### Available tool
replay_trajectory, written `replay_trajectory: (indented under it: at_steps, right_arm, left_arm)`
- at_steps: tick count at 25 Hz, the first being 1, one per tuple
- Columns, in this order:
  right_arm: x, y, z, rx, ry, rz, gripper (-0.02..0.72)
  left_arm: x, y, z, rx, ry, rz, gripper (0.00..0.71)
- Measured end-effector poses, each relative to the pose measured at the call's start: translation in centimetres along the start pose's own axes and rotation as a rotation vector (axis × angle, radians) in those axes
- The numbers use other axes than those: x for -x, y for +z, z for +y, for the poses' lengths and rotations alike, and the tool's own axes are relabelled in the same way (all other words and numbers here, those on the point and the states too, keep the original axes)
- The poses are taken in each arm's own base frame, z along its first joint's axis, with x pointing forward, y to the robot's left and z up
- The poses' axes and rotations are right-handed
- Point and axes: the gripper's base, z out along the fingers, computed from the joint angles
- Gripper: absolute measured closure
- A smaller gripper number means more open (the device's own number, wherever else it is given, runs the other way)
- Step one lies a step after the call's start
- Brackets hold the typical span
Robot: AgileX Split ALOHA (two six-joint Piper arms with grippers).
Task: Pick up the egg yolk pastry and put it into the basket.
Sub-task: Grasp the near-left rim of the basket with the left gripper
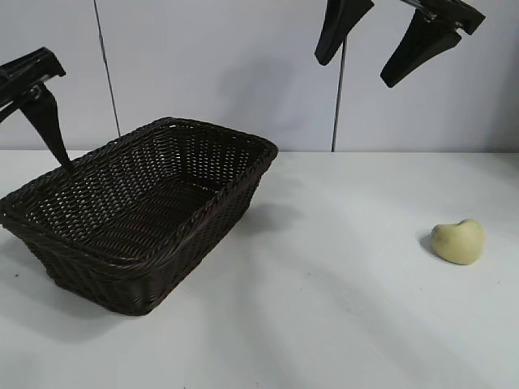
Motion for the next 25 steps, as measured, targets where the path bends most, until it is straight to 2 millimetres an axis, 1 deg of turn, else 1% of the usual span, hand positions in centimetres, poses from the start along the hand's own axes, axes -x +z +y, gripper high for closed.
replay_trajectory:
  at_steps: [4,11,14,18,25]
  right_arm:
    - [0.0,0.0,0.0,0.000,0.000,0.000,0.113]
    - [0.0,0.0,0.0,0.000,0.000,0.000,0.113]
    - [0.0,0.0,0.0,0.000,0.000,0.000,0.113]
    - [0.0,0.0,0.0,0.000,0.000,0.000,0.113]
    - [0.0,0.0,0.0,0.000,0.000,0.000,0.113]
  left_arm:
    - [-0.2,0.7,0.7,-0.005,-0.063,-0.014,0.121]
    - [0.0,0.9,0.6,-0.032,-0.074,-0.037,0.121]
    - [0.0,1.6,0.7,-0.014,-0.078,-0.027,0.121]
    - [0.4,3.5,0.7,0.009,-0.095,-0.017,0.121]
    - [0.6,7.3,1.1,0.057,-0.163,0.025,0.121]
